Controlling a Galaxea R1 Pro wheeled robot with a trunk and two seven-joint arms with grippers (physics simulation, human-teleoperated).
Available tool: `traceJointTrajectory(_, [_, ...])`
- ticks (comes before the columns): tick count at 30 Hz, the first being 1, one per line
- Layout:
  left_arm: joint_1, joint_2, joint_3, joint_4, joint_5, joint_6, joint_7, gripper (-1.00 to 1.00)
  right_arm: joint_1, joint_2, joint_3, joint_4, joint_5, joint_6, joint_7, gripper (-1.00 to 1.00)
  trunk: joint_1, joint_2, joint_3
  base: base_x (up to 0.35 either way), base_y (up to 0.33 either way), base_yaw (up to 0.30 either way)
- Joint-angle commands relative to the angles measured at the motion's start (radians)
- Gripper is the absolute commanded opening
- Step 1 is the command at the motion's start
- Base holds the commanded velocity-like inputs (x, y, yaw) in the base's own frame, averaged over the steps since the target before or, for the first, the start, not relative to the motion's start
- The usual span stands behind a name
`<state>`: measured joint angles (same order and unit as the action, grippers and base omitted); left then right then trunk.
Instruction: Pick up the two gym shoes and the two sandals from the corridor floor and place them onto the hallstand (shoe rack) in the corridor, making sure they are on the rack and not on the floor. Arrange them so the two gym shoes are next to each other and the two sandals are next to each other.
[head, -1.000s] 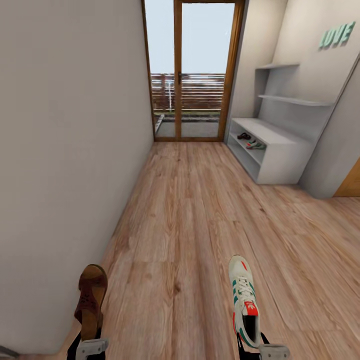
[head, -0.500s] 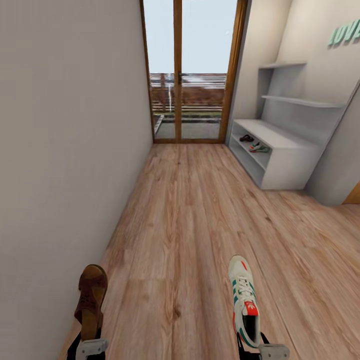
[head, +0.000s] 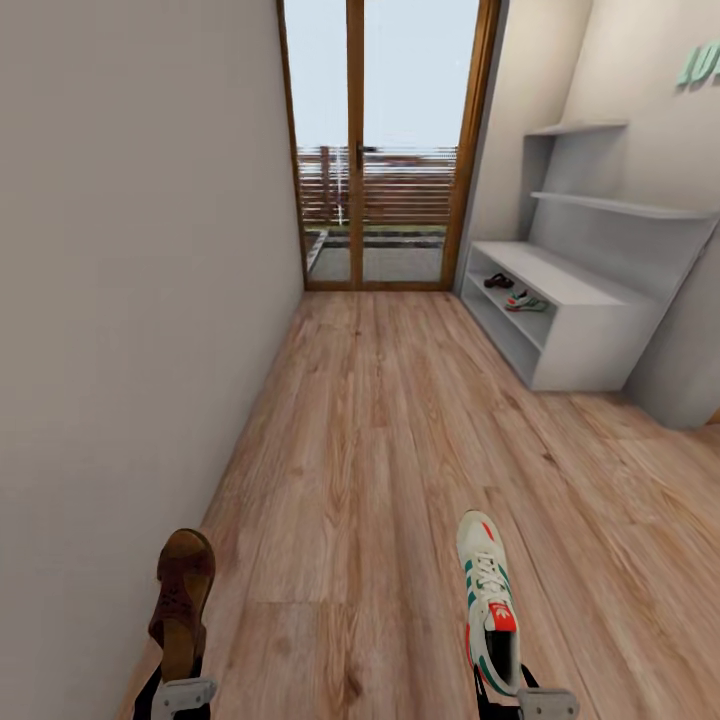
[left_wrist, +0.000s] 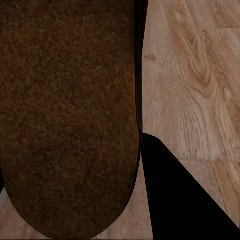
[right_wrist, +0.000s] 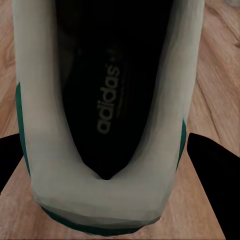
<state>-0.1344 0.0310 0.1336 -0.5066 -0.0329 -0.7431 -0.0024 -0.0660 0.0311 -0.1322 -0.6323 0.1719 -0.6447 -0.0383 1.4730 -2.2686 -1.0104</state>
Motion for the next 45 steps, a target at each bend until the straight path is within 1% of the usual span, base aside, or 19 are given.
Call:
traceJointTrajectory(1, [-0.001, 0.000, 0.003, 0.000, -0.007, -0.002, 0.001, -1.00, -0.001, 0.001, -0.004, 0.000, 0.011, -0.003, -0.005, -1.00, 0.000, 0.000, -0.001, 0.339, 0.000, 0.000])
traceJointTrajectory(45, [-0.001, 0.000, 0.003, -0.005, -0.005, -0.002, 0.001, -1.00, -0.001, 0.001, -0.004, 0.000, 0.011, -0.003, -0.005, -1.00, 0.000, 0.000, -0.001, 0.339, 0.000, 0.000])
